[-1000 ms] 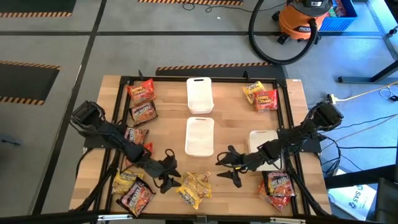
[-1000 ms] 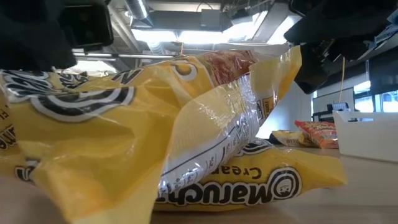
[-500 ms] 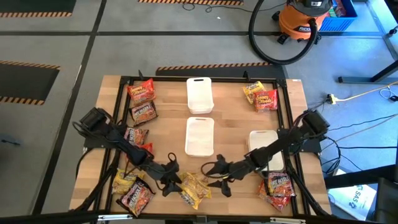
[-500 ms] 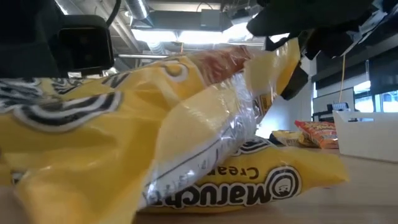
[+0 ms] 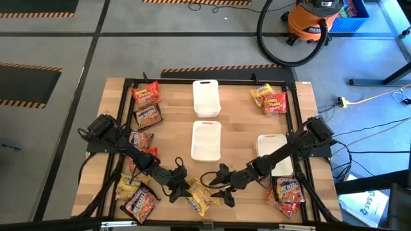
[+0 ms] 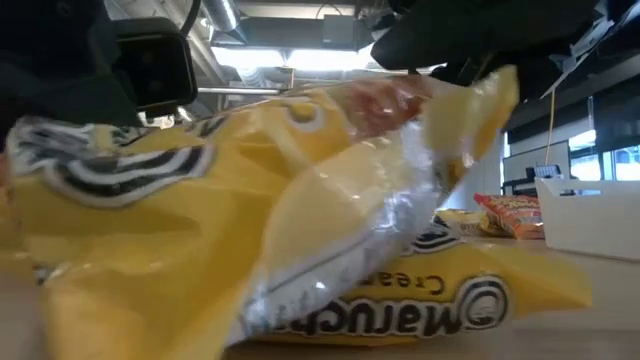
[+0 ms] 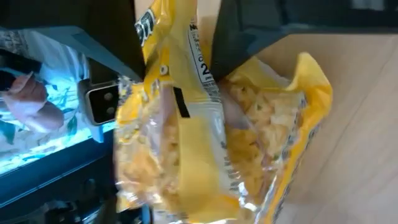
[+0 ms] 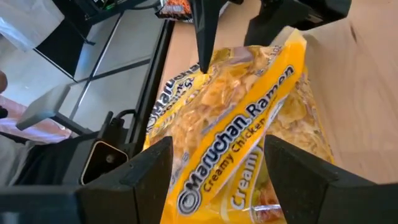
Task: Sort Maruchan noodles
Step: Put the yellow noodle pack into the top white bin
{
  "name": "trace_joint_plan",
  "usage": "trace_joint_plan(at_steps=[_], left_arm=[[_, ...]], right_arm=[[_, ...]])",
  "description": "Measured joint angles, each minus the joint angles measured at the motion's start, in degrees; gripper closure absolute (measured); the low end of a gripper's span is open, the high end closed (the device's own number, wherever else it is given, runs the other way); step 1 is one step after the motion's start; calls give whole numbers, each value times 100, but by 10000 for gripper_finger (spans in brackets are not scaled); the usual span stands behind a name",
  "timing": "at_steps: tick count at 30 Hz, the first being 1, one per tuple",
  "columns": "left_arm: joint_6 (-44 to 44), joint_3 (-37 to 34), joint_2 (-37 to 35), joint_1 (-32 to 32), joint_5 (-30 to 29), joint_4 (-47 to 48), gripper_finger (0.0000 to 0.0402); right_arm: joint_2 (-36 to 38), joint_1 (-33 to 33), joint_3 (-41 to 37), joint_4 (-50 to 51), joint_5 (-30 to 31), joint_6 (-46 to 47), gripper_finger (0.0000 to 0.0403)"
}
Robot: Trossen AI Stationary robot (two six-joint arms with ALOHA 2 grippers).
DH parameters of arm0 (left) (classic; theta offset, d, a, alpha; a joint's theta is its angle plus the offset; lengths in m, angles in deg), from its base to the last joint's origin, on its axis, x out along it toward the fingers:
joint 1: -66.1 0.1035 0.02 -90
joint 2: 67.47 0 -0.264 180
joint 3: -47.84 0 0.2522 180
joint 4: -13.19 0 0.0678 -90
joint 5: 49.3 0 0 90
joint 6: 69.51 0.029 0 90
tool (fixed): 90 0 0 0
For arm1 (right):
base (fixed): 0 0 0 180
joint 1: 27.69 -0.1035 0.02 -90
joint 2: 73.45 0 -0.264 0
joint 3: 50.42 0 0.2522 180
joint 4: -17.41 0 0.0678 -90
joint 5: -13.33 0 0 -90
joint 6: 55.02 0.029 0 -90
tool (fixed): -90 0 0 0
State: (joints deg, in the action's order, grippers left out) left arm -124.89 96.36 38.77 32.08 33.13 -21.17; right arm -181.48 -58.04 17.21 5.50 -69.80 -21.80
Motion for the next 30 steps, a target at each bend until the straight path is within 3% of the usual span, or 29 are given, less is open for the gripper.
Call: trace_joint_plan(at_steps=[11,15,22,30], left_arm=[[538,0,-2,-4,17,-127,393],[712,0,-5,-4,-31,-152,398],[1225,-9,-525,-26,-193,-14,401],[1980,-7,-1654,275,-431,990,401]], right_arm=[[2,-2,0,-27,-4,-236,166],[143,-2,-2,134,-131,-369,166],[1085,-9,-2,1253,-90,-667,166],[2095,0,-4,2429,886,-1491,166]])
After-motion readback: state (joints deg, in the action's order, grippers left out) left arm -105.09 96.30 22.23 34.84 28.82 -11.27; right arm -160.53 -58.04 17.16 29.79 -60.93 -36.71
